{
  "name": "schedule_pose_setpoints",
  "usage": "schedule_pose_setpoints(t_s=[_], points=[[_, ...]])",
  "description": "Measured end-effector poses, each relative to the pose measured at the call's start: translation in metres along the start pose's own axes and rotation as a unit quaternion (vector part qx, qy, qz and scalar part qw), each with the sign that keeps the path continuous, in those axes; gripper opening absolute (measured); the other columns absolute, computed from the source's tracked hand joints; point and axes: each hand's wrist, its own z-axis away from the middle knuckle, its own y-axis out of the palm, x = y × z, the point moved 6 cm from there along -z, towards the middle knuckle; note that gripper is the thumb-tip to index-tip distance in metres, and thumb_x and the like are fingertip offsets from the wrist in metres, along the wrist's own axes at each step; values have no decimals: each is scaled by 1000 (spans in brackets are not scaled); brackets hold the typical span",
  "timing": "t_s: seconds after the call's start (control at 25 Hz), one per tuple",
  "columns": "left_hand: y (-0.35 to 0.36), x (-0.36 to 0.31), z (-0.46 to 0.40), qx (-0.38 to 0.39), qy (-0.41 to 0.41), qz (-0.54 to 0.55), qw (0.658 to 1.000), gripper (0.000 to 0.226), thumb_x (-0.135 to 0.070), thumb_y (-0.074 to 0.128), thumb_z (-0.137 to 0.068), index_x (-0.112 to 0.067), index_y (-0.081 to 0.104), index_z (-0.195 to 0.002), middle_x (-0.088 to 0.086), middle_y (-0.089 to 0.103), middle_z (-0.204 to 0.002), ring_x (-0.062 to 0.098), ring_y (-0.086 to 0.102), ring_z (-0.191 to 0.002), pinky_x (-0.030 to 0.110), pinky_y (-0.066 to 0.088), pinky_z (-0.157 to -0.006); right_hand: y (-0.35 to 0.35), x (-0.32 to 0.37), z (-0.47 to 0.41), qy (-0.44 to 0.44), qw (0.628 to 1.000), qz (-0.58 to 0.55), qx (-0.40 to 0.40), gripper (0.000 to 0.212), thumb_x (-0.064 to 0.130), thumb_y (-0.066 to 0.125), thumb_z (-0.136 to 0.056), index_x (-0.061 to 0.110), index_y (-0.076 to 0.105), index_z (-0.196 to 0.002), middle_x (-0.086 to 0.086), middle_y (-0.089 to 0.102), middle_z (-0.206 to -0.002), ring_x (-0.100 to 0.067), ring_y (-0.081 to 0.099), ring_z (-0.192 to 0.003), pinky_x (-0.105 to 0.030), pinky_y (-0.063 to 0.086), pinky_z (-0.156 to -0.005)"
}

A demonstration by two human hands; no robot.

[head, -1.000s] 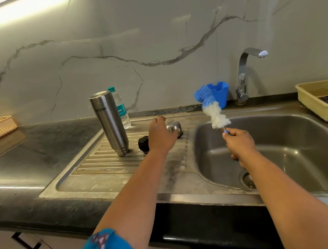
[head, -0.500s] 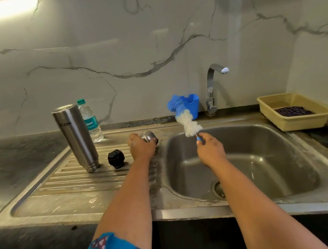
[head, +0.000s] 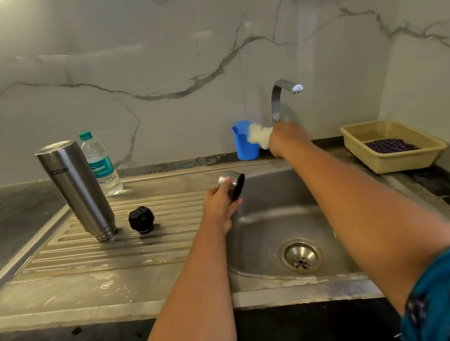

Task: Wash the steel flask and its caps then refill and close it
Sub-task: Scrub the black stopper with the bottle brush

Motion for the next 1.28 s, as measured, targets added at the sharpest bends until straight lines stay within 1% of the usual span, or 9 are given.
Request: schedule_pose_setpoints(t_s=[0.2,0.36,0.44,0.52,0.68,0.88,0.96,1.12,1.28], points=[[11,4,1,-2,-11,-7,1000,40,-24,65,-95,-4,51,-127,18,60,-122,24,65,-100,28,56,-66,4,9,-15,25,1000,11,-5,44,21,47,-99,0,43,-137,-16,49,-137,-29,49,-124,-32,38,-99],[14,8,4,10,-49,22,998,16,-26,60,-96,-10,59,-100,12,63,-105,22,64,-97,31,54,-76,-5,-4,-8,28,999,-33,-15,38,20,47,-99,2,49,-132,-15,53,-132,-29,51,-120,-34,40,-97],[13,7,7,11,-47,32,998,16,-26,61,-96,-10,59,-99,11,63,-100,20,63,-92,30,55,-76,-21,-18,6,-22,998,-26,-47,31,15,49,-98,3,53,-127,-16,56,-125,-28,56,-110,-33,43,-87],[13,2,13,13,-33,32,999,15,-24,61,-96,-10,59,-100,11,62,-101,19,63,-91,29,54,-77,-25,-44,31,-56,995,-71,-31,25,18,46,-100,4,57,-117,-17,60,-106,-26,56,-81,-32,42,-66],[20,4,27,22,-17,52,998,19,-26,63,-96,-12,60,-109,11,67,-108,20,65,-97,29,53,-74,3,-117,96,7,955,-248,162,25,20,41,-102,22,56,-122,-5,44,-70,-10,31,-48,-21,25,-40],[23,7,48,-28,21,52,998,36,-20,62,-96,-6,55,-128,12,62,-115,19,63,-94,32,54,-83,-8,-162,153,-27,977,-141,159,35,23,43,-101,35,53,-132,5,46,-71,-8,36,-54,-19,28,-42],[20,3,53,-31,32,31,999,33,-16,62,-97,-4,53,-126,12,60,-112,17,61,-88,33,54,-84,-15,-171,165,-37,976,-142,159,36,21,44,-101,33,53,-134,12,42,-73,-5,36,-55,-17,29,-44],[49,3,70,52,36,-12,998,36,-14,65,-94,2,54,-125,18,65,-120,24,66,-103,35,57,-89,-29,-167,171,-41,972,-176,153,37,21,45,-101,35,52,-134,4,51,-70,-11,35,-52,-23,30,-43],[49,0,63,3,64,22,998,40,-14,67,-93,3,54,-126,21,65,-122,26,67,-105,41,53,-99,-32,-166,170,-63,964,-208,154,36,20,46,-101,36,55,-132,9,52,-67,-10,32,-49,-22,27,-41]])
